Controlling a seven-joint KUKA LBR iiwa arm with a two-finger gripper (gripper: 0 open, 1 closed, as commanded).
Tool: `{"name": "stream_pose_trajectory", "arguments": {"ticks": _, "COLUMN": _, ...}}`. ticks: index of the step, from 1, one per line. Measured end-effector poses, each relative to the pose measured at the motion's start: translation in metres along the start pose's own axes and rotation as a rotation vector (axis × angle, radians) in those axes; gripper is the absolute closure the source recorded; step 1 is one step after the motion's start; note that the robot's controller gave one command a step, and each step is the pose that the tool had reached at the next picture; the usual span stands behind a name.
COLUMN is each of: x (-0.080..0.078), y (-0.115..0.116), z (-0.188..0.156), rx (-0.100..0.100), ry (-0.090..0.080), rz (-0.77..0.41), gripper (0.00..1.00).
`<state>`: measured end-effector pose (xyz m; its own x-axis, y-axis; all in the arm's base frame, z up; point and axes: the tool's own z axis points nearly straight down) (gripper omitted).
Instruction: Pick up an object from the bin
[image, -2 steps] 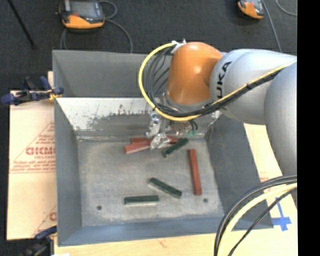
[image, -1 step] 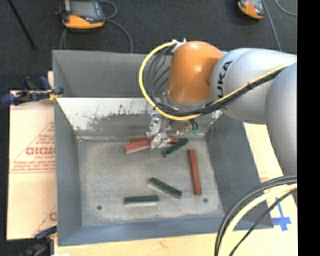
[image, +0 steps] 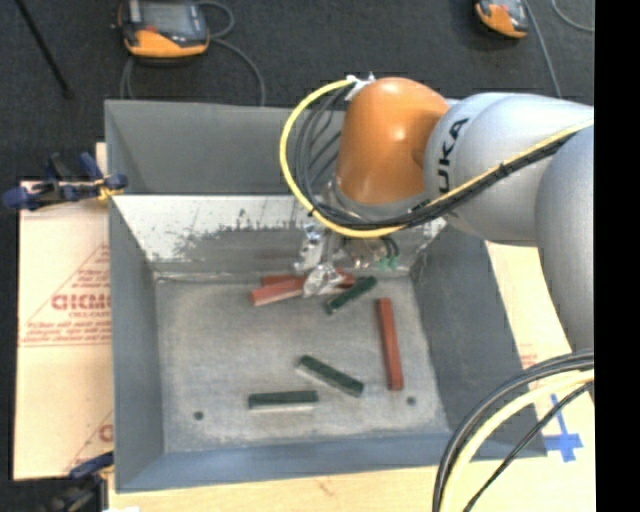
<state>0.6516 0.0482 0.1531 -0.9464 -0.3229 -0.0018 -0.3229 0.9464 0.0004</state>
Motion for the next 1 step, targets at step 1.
{"name": "stream_pose_trajectory", "arguments": {"ticks": 1, "x": -0.0006, "y": -0.0003, "z": -0.0104, "rx": 0.001, "ry": -0.002, "rz": 0.001, "gripper": 1.0}}
